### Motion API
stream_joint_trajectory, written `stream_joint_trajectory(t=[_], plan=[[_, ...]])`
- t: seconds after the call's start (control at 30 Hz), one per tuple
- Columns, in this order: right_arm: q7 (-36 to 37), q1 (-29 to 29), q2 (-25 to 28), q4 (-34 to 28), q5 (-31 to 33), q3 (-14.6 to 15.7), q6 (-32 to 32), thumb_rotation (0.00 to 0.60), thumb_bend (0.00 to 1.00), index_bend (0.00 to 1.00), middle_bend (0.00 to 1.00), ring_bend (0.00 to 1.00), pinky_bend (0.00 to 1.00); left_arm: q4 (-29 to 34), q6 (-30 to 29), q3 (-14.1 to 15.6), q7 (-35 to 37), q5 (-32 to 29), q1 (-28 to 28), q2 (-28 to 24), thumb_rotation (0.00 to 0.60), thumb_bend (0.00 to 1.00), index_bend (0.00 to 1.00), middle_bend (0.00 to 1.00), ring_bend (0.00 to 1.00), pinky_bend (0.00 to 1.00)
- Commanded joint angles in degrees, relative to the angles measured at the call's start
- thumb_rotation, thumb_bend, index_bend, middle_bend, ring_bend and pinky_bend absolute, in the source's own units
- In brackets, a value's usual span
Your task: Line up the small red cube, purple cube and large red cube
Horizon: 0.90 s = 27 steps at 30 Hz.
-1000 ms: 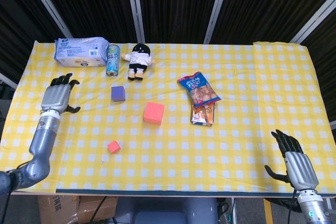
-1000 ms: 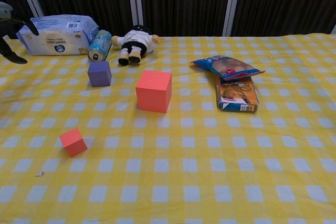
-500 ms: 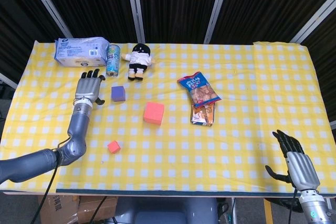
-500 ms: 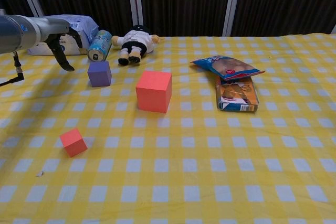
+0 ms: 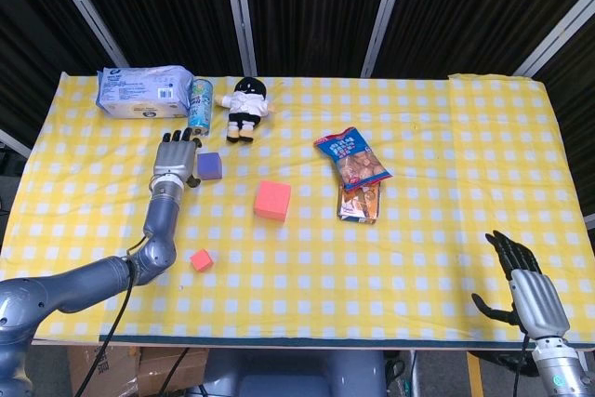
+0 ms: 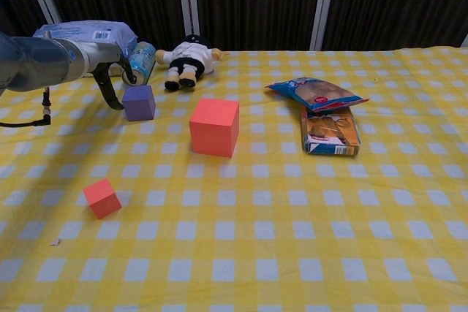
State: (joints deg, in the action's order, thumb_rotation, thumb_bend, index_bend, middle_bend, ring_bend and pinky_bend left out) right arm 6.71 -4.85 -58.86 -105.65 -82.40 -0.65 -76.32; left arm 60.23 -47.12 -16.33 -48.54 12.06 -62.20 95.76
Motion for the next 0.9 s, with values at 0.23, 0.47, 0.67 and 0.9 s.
stream_joint_trajectory(t=[0.23,0.47,0.67,0.9], plan=[[0.4,0.2,0.2,0.0,-0.1,0.0,-0.3,0.6,0.34,0.0,0.0,0.0,0.0,-5.0,2.5,0.2,-0.8,-0.9,-1.6,3.5,0.6,0.29,0.24,0.0,0.0,0.0],[0.8,0.3,0.3,0.1,-0.1,-0.1,-0.4,0.6,0.34,0.0,0.0,0.0,0.0,-6.3,3.0,0.1,0.0,-0.3,-1.8,4.9,0.6,0.36,0.43,0.0,0.0,0.0],[0.7,0.4,0.2,0.3,-0.3,0.0,-0.9,0.6,0.34,0.0,0.0,0.0,0.0,-1.1,1.5,-0.3,3.1,3.5,-0.4,2.7,0.6,0.37,0.45,0.0,0.0,0.0],[0.4,0.5,0.0,0.3,-0.5,-0.1,-1.1,0.6,0.35,0.0,0.0,0.0,0.0,10.7,-0.3,0.9,5.7,8.4,2.3,-3.0,0.6,0.37,0.44,0.0,0.0,0.0]])
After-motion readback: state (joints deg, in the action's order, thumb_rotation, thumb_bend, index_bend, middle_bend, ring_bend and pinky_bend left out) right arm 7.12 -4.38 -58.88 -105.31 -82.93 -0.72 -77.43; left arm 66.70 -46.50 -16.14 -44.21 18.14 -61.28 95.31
